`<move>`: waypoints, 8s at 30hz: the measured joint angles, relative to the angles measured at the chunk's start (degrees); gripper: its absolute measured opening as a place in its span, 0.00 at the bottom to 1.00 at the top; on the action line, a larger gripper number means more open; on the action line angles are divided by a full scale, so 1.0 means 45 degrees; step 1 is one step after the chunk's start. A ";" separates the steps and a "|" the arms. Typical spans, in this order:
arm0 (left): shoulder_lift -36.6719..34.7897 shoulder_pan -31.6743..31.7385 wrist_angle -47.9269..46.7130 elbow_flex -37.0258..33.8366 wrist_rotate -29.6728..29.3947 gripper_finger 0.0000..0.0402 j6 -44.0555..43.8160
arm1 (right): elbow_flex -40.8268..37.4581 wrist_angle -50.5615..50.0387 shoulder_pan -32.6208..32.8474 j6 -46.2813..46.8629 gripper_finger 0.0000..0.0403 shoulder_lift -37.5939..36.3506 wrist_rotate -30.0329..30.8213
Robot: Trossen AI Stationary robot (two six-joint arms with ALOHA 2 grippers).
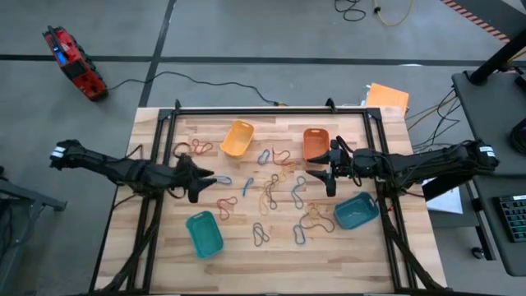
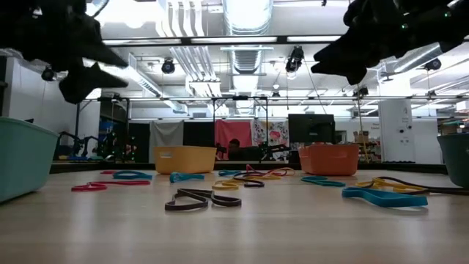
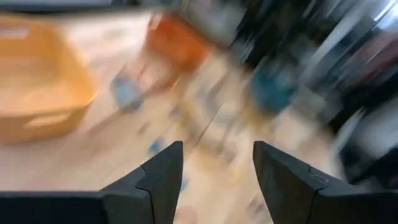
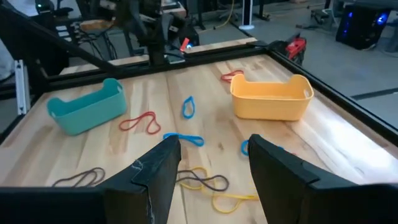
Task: Sort rubber bands into baskets
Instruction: Put the blue rubber band into the yellow bin, then put the red rubber band into the orange bin
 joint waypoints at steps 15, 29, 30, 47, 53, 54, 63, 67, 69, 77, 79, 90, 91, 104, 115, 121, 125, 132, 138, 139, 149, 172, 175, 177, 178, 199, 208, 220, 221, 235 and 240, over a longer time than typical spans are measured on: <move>0.4349 0.0922 -0.4505 0.2852 0.0098 0.45 0.4902 | 0.0025 -0.0402 -0.0124 -0.0212 0.45 0.0019 -0.0016; 0.4664 0.4997 -0.0860 0.0810 0.3993 0.45 0.7872 | 0.0020 -0.0395 -0.0143 -0.0869 0.45 0.0019 -0.0026; 0.4793 0.5142 -0.0663 0.0684 0.4102 0.45 0.8035 | 0.0020 -0.0396 -0.0143 -0.0914 0.45 0.0019 -0.0026; 0.7792 0.5625 0.0506 0.0425 0.4339 0.45 0.9233 | 0.0006 -0.0433 -0.0143 -0.1375 0.45 0.0019 -0.0017; 0.8655 0.5634 0.1067 0.0425 0.4305 0.42 0.9360 | 0.0006 -0.0664 -0.0143 -0.1373 0.45 0.0019 -0.0016; 0.8744 0.5634 0.1137 0.0425 0.4315 0.41 0.9385 | 0.0004 -0.0708 -0.0143 -0.1373 0.45 0.0019 -0.0017; 0.9170 0.5639 0.1366 0.0459 0.4494 0.17 0.9403 | -0.0004 -0.0693 -0.0143 -0.1320 0.45 0.0019 -0.0019; 0.9086 0.5649 0.1465 0.0445 0.4333 0.04 0.9408 | -0.0004 -0.0693 -0.0143 -0.1320 0.45 0.0019 -0.0016; 0.9038 0.5652 0.1465 0.0434 0.4259 0.01 0.9408 | -0.0004 -0.0693 -0.0143 -0.1313 0.45 0.0019 -0.0018; 0.8767 0.5663 0.1217 0.0471 0.4163 0.00 0.9408 | -0.0004 -0.0693 -0.0143 -0.1291 0.45 0.0019 -0.0021; 0.8601 0.5663 0.1050 0.0707 0.4155 0.00 0.9408 | -0.0004 -0.0693 -0.0143 -0.1286 0.45 0.0019 -0.0021; 0.7328 0.5660 -0.1986 0.3265 0.4284 0.00 1.0452 | -0.0004 -0.0693 -0.0143 -0.1079 0.45 0.0019 -0.0021; 0.7200 0.5701 -0.1995 0.3503 0.4241 0.00 1.0579 | -0.0004 -0.0685 -0.0143 -0.1036 0.45 0.0019 -0.0021; 0.7953 0.8520 -0.0233 0.5408 0.2615 0.00 0.9012 | -0.0009 -0.0664 -0.0143 -0.1029 0.45 0.0019 -0.0021; 1.0715 0.9530 -0.0244 0.6454 0.2639 0.00 0.7732 | -0.0009 -0.0657 -0.0143 -0.0941 0.45 0.0019 -0.0026; 1.1391 0.9549 -0.0641 0.6656 0.2717 0.00 0.7669 | -0.0009 -0.0668 -0.0143 -0.0937 0.45 0.0019 -0.0025; 1.1661 0.9549 -0.0746 0.6656 0.2721 0.00 0.7665 | -0.0009 -0.0668 -0.0143 -0.0936 0.45 0.0019 -0.0026; 1.1728 0.9539 -0.0754 0.6656 0.2722 0.00 0.7706 | -0.0009 -0.0673 -0.0143 -0.0808 0.45 0.0017 -0.0023; 1.1728 0.9539 -0.0769 0.6656 0.2722 0.00 0.7757 | -0.0009 -0.0673 -0.0143 -0.0800 0.45 0.0015 -0.0026; 1.1728 0.9539 -0.0772 0.6656 0.2721 0.00 0.7757 | -0.0009 -0.0673 -0.0143 -0.0796 0.45 0.0015 -0.0026; 1.1728 0.9539 -0.0779 0.6656 0.2722 0.12 0.7728 | -0.0009 -0.0673 -0.0143 -0.0795 0.45 0.0015 -0.0026; 0.8715 1.0190 -0.2909 0.6656 0.9348 0.22 1.2548 | -0.0009 -0.0575 -0.0143 -0.1573 0.45 0.0047 0.2227; 0.7949 1.0167 -0.3862 0.6651 0.8411 0.22 1.2030 | -0.0009 -0.0566 -0.0143 -0.1339 0.45 0.0063 0.2231; 0.7478 1.0161 -0.4180 0.6651 0.8203 0.22 1.1721 | -0.0009 -0.0580 -0.0143 -0.1321 0.45 0.0065 0.2229; 0.7244 1.0161 -0.4329 0.6651 0.8165 0.22 1.1589 | -0.0005 -0.0571 -0.0143 -0.1320 0.45 0.0068 0.2233; 0.4725 0.9122 -0.2734 0.4944 0.9070 0.20 1.2133 | -0.0007 -0.0581 -0.0136 0.0832 0.45 0.0083 0.2194; 0.3991 0.9107 -0.1922 0.3697 0.8959 0.19 1.1954 | -0.0009 -0.0226 -0.0143 0.1190 0.45 0.0087 0.2291; 0.3971 0.9107 -0.0811 0.3525 0.8925 0.19 1.2002 | 0.3833 -0.2907 -0.0147 -0.0493 0.45 0.2734 0.2983; 0.3966 0.9109 -0.0766 0.3545 0.8925 0.19 1.2005 | 0.4347 -0.3476 -0.0195 -0.0658 0.45 0.3136 0.3099; 0.3966 0.9117 0.1429 0.3557 0.8915 0.19 1.1454 | 0.8799 -0.6327 -0.1913 -0.2858 0.45 0.8134 0.0650; 0.3966 0.9117 0.1634 0.3557 0.8915 0.19 1.1336 | 0.9506 -0.6444 -0.2468 -0.2996 0.45 0.9801 -0.0183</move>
